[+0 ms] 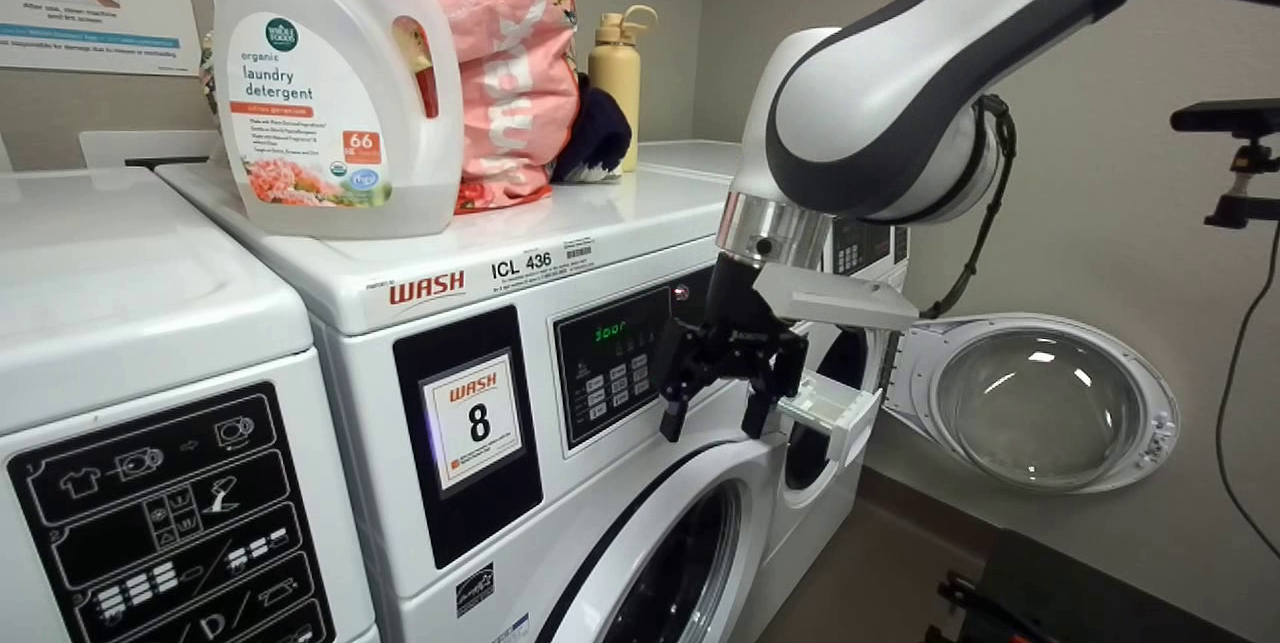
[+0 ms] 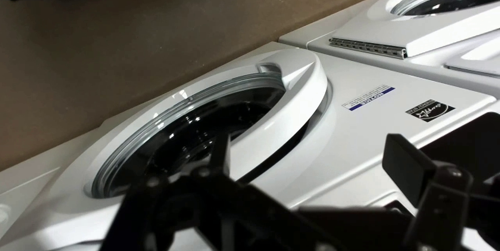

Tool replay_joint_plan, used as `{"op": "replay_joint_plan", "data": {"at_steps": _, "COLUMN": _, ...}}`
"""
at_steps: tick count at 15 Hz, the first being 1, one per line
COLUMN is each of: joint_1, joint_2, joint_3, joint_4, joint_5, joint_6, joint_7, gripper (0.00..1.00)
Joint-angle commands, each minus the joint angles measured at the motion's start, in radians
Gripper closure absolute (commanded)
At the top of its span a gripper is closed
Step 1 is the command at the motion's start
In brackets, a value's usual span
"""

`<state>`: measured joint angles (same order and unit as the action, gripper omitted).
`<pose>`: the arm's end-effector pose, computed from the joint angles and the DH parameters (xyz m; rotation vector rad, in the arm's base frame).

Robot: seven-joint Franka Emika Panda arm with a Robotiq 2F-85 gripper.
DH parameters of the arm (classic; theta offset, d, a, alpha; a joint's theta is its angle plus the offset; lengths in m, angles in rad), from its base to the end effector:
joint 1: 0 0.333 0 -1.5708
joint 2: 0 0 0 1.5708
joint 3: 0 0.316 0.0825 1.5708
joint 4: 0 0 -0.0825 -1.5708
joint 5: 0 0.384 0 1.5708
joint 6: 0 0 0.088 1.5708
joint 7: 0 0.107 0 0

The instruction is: Open the door of the washing machine and push the tray back in

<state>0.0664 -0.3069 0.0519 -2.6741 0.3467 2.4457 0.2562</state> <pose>0.4041 0.0475 0.3425 -2.8563 0.5761 -0.0552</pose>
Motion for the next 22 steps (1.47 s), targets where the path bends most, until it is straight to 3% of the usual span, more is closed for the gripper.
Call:
{"op": "replay_joint_plan", "data": {"at_steps": 1, "joint_1": 0.045, "joint_2": 0.027, "joint_3": 0.028, "joint_4": -0.080, "joint_5": 0.133, "joint_6": 0.169, "joint_7": 0.069, "gripper": 0.00}}
{"op": "replay_joint_plan", "data": {"at_steps": 4, "joint_1": 0.101, "joint_2": 0.089, "joint_3": 0.043, "joint_4": -0.121, "joint_5": 0.276, "joint_6": 0.353, "joint_7": 0.089, "gripper": 0.00}}
{"op": "replay_joint_plan", "data": {"at_steps": 9, "joint_1": 0.200, "joint_2": 0.255, "joint_3": 0.063, "joint_4": -0.082, "joint_5": 0.528, "joint_6": 0.627, "joint_7": 0.073, "gripper": 0.00}}
{"op": "replay_joint_plan", "data": {"at_steps": 16, "joint_1": 0.224, "joint_2": 0.474, "joint_3": 0.072, "joint_4": 0.024, "joint_5": 0.592, "joint_6": 0.748, "joint_7": 0.119, "gripper": 0.00}}
{"op": "replay_joint_plan", "data": {"at_steps": 22, "joint_1": 0.213, "joint_2": 0.636, "joint_3": 0.063, "joint_4": 0.114, "joint_5": 0.545, "joint_6": 0.802, "joint_7": 0.235, "gripper": 0.00}}
